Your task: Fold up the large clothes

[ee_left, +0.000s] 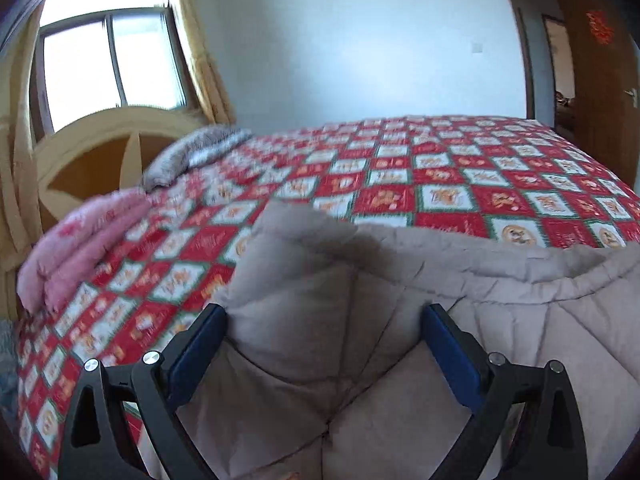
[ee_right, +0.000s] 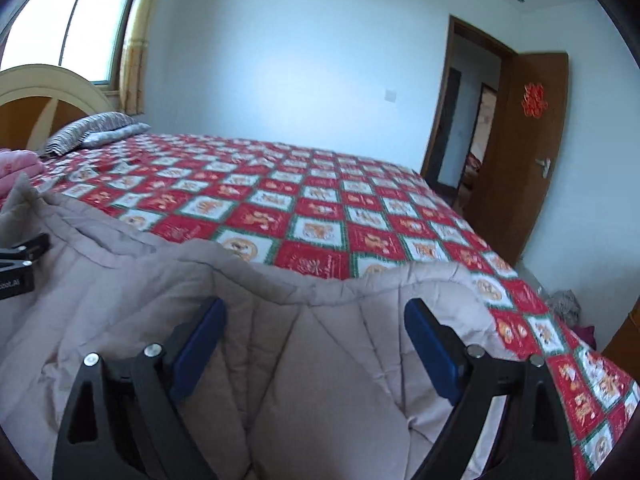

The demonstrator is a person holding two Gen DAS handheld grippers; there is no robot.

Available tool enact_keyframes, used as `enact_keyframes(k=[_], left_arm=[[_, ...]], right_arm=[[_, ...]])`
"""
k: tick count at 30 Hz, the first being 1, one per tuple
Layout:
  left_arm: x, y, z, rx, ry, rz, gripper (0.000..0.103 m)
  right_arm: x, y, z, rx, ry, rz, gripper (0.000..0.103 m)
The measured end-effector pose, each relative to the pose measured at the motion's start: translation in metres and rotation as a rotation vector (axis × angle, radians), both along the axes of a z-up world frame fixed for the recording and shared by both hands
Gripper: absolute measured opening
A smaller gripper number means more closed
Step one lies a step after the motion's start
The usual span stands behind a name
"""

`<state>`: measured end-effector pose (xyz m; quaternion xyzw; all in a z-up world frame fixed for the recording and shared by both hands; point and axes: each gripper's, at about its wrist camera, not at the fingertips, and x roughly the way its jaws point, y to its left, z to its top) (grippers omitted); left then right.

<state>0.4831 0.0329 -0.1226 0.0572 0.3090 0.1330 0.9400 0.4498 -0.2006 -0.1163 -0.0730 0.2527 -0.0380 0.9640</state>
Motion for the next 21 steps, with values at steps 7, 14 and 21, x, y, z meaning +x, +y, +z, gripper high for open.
enact_keyframes(k=[7, 14, 21], left_arm=[[0.015, 0.013, -0.034, -0.095, 0.079, -0.010, 0.101], [0.019, 0.026, -0.046, -0.207, 0.099, -0.024, 0.102], [0.020, 0.024, -0.049, -0.210, 0.103, -0.025, 0.102]], right_arm=[[0.017, -0.009, -0.023, 0.044, 0.120, -0.019, 0.095], [0.022, -0.015, -0.033, 0.075, 0.170, -0.030, 0.098], [0.032, -0.015, -0.041, 0.086, 0.227, -0.038, 0.101]])
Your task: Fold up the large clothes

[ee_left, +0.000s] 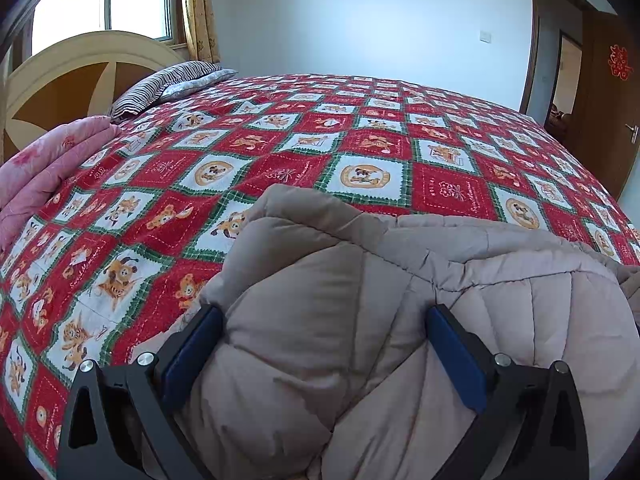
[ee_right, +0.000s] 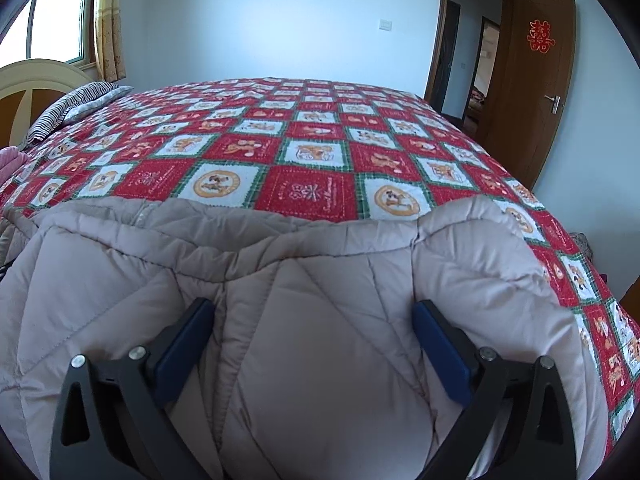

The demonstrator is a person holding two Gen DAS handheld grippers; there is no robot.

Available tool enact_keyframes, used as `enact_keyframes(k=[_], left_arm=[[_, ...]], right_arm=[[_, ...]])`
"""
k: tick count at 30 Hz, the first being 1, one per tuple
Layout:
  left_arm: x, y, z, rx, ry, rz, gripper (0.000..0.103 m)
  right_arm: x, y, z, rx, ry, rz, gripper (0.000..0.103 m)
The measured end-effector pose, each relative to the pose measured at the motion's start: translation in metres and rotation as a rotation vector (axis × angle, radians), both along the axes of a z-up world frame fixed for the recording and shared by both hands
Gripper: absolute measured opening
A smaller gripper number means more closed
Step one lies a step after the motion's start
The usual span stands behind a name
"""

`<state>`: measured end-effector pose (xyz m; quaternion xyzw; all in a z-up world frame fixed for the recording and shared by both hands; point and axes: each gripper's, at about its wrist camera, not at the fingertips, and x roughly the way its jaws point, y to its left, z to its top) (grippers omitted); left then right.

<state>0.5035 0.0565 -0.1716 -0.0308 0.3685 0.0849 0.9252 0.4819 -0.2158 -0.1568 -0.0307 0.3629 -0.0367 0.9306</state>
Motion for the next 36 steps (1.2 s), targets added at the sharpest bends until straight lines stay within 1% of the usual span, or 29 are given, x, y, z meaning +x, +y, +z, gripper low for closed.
enact_keyframes(k=[5, 15, 18, 20, 22, 24, 26, 28, 30, 32, 34, 36], left_arm=[[0.001, 0.002, -0.002, -0.003, 0.005, -0.003, 0.102], [0.005, 0.003, -0.006, -0.013, 0.021, -0.007, 0.102], [0.005, 0.002, -0.007, -0.008, 0.025, -0.008, 0.102], [0.005, 0.002, -0.007, -0.001, 0.027, -0.008, 0.102], [0.006, 0.002, -0.007, 0.001, 0.028, -0.008, 0.102], [0.005, 0.002, -0.007, 0.000, 0.026, -0.007, 0.102], [0.005, 0.002, -0.007, -0.001, 0.027, -0.008, 0.102], [0.005, 0.002, -0.007, -0.004, 0.025, -0.008, 0.102], [0.004, 0.002, -0.007, -0.003, 0.023, -0.008, 0.102], [0.004, 0.003, -0.006, -0.010, 0.019, -0.009, 0.102], [0.003, 0.004, -0.005, -0.015, 0.017, -0.009, 0.102], [0.003, 0.005, -0.005, -0.014, 0.018, -0.010, 0.102]], right_arm=[[0.005, 0.000, -0.005, -0.006, 0.039, -0.001, 0.102], [0.012, 0.004, -0.011, -0.031, 0.084, -0.004, 0.102], [0.011, 0.005, -0.008, -0.038, 0.087, -0.005, 0.102], [0.006, 0.003, 0.001, -0.032, 0.091, -0.024, 0.101], [-0.016, 0.007, 0.023, -0.026, 0.008, -0.052, 0.100], [-0.043, 0.018, 0.045, 0.016, -0.093, -0.033, 0.100], [-0.059, 0.033, 0.051, 0.070, -0.111, 0.019, 0.102], [-0.063, 0.048, 0.042, 0.090, -0.088, 0.048, 0.102], [-0.061, 0.064, 0.023, 0.034, -0.048, 0.078, 0.102], [-0.054, 0.068, 0.005, 0.015, -0.014, 0.074, 0.103], [-0.051, 0.065, -0.002, 0.026, -0.002, 0.068, 0.103], [-0.049, 0.067, -0.006, 0.002, 0.004, 0.065, 0.103]])
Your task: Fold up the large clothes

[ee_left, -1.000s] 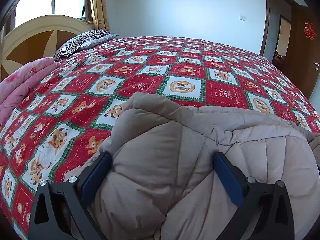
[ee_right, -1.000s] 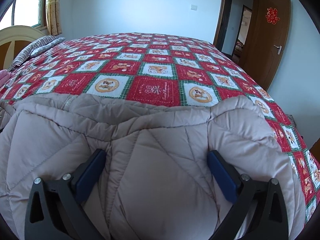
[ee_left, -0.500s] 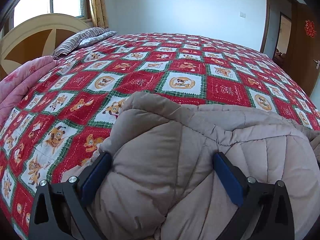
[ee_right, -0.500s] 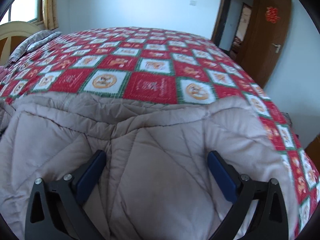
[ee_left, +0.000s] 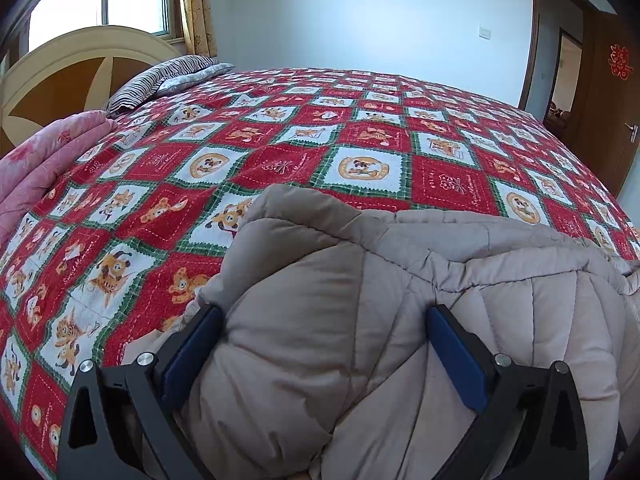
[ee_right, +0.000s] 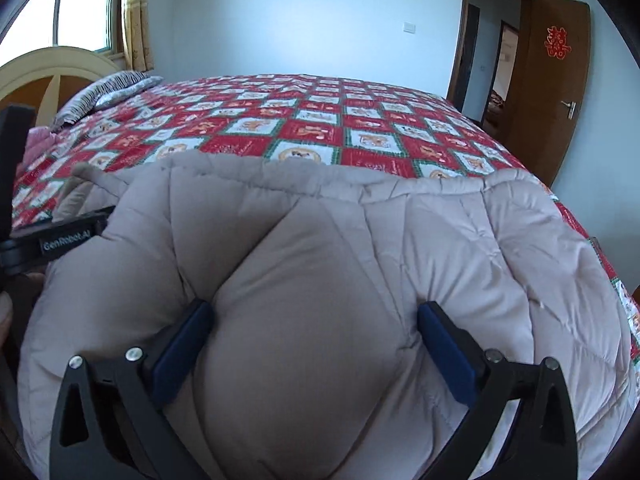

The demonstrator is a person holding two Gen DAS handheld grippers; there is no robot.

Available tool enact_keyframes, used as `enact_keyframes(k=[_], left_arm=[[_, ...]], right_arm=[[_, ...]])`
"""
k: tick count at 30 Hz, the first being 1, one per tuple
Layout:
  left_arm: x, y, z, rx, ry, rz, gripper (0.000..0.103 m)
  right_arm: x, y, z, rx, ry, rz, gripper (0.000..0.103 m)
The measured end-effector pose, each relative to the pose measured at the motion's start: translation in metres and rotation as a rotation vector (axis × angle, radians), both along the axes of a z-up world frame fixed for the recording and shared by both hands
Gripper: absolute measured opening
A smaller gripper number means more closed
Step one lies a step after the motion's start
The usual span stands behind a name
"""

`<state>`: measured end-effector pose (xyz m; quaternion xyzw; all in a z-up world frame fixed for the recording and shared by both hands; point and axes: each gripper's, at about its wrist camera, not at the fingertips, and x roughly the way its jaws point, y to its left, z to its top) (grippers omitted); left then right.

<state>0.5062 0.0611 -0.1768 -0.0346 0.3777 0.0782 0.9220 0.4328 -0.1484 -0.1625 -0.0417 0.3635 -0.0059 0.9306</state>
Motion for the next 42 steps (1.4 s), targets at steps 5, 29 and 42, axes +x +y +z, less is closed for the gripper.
enact_keyframes(k=[5, 29, 42], left_arm=[[0.000, 0.000, 0.000, -0.003, 0.000, 0.000, 0.102], [-0.119, -0.010, 0.014, 0.101, -0.060, -0.092, 0.102], [-0.222, 0.079, 0.012, -0.130, -0.058, 0.130, 0.102]], right_arm=[[0.002, 0.006, -0.007, -0.046, 0.022, -0.005, 0.103], [-0.075, 0.004, 0.009, -0.036, 0.017, 0.002, 0.103], [-0.075, 0.012, -0.017, -0.086, 0.040, 0.012, 0.103]])
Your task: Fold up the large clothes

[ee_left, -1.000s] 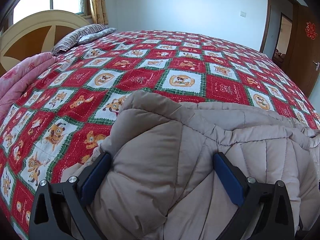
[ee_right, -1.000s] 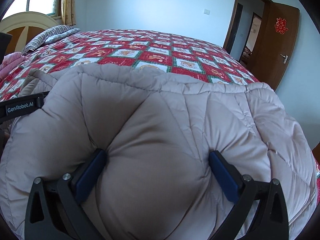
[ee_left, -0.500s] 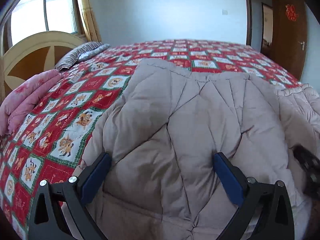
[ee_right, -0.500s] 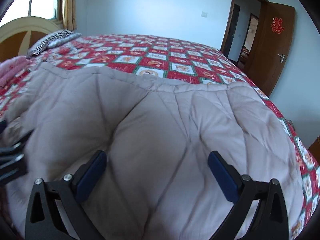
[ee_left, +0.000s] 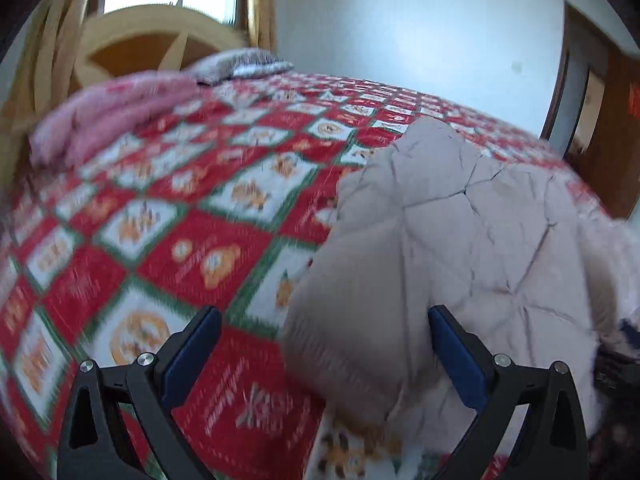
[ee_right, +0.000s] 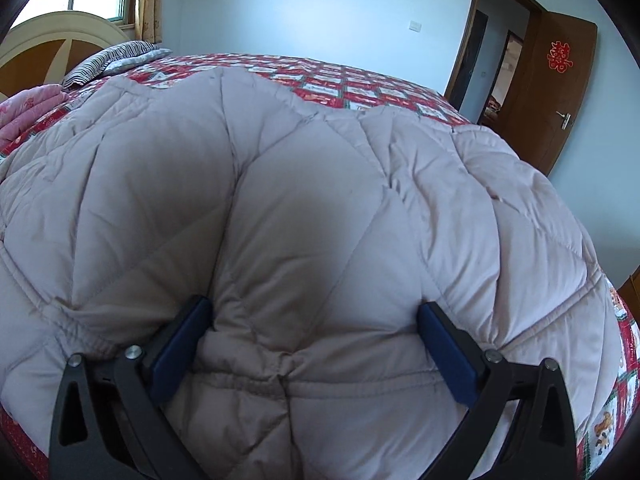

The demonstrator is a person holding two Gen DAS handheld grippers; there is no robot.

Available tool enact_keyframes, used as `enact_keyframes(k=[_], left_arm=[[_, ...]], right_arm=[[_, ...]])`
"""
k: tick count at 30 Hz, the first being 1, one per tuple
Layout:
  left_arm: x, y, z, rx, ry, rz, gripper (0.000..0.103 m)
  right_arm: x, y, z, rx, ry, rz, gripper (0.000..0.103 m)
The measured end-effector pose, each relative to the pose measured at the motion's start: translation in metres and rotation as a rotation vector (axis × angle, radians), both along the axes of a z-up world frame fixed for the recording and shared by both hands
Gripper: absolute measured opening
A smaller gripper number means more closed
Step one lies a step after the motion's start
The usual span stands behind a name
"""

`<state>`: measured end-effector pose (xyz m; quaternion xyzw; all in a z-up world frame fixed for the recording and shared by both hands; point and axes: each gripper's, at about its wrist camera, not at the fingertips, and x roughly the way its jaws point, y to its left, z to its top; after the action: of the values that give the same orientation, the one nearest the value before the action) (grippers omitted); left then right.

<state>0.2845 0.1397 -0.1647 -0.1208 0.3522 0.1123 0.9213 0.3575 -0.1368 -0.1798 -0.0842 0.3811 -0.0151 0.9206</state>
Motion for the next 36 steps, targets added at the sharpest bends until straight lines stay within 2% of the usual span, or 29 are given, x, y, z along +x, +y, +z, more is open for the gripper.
enact_keyframes(k=[1, 4, 7, 9, 11, 14, 15, 17, 19, 23, 25, 27, 29, 31, 33, 35, 36], left_arm=[[-0.006, 0.005, -0.003, -0.061, -0.008, -0.002, 0.102], [-0.010, 0.003, -0.004, -0.154, -0.017, -0.030, 0.102], [-0.003, -0.014, -0.004, -0.189, -0.044, -0.088, 0.102], [0.010, -0.022, -0.008, -0.189, -0.016, -0.090, 0.102], [0.019, -0.021, -0.013, -0.183, -0.024, -0.075, 0.102], [0.024, -0.015, -0.020, -0.172, -0.031, -0.059, 0.068], [0.021, -0.013, -0.020, -0.179, -0.042, -0.065, 0.062], [0.017, -0.010, -0.019, -0.169, -0.061, -0.084, 0.057], [0.017, -0.010, -0.020, -0.166, -0.070, -0.084, 0.056], [0.020, -0.013, -0.020, -0.168, -0.077, -0.086, 0.057], [0.017, -0.012, -0.019, -0.181, -0.096, -0.102, 0.044], [0.011, -0.008, -0.017, -0.203, -0.123, -0.123, 0.033], [0.009, -0.008, -0.016, -0.200, -0.128, -0.142, 0.030], [0.007, -0.006, -0.016, -0.212, -0.134, -0.152, 0.029], [0.006, -0.005, -0.015, -0.224, -0.140, -0.161, 0.025], [0.002, -0.003, -0.010, -0.250, -0.157, -0.172, 0.021], [-0.002, -0.002, -0.007, -0.254, -0.165, -0.173, 0.020]], right_arm=[[0.000, 0.001, 0.000, -0.005, -0.002, -0.001, 0.103], [0.001, 0.002, 0.000, -0.010, -0.008, -0.002, 0.103], [-0.002, 0.002, -0.001, -0.016, -0.013, -0.003, 0.103], [-0.003, 0.002, -0.002, -0.017, -0.016, -0.003, 0.103], [-0.004, 0.002, -0.002, -0.017, -0.018, -0.003, 0.103], [-0.015, -0.006, 0.007, 0.020, -0.014, 0.036, 0.103], [-0.022, -0.012, 0.013, 0.033, -0.028, 0.042, 0.102], [-0.043, -0.034, 0.030, 0.073, -0.116, 0.008, 0.102], [-0.052, -0.050, 0.037, 0.074, -0.159, -0.040, 0.103], [-0.046, -0.052, 0.013, 0.058, -0.056, -0.003, 0.103], [-0.049, -0.043, 0.003, 0.015, -0.062, 0.002, 0.103], [-0.053, -0.040, 0.008, 0.015, -0.079, -0.014, 0.103], [-0.061, -0.039, 0.016, 0.066, -0.113, -0.020, 0.103], [-0.067, -0.031, 0.021, 0.068, -0.146, -0.020, 0.103], [-0.065, -0.019, 0.014, 0.046, -0.111, 0.005, 0.103], [-0.053, -0.007, -0.008, -0.026, 0.001, 0.018, 0.103], [-0.053, -0.001, -0.007, -0.061, 0.000, 0.021, 0.103]])
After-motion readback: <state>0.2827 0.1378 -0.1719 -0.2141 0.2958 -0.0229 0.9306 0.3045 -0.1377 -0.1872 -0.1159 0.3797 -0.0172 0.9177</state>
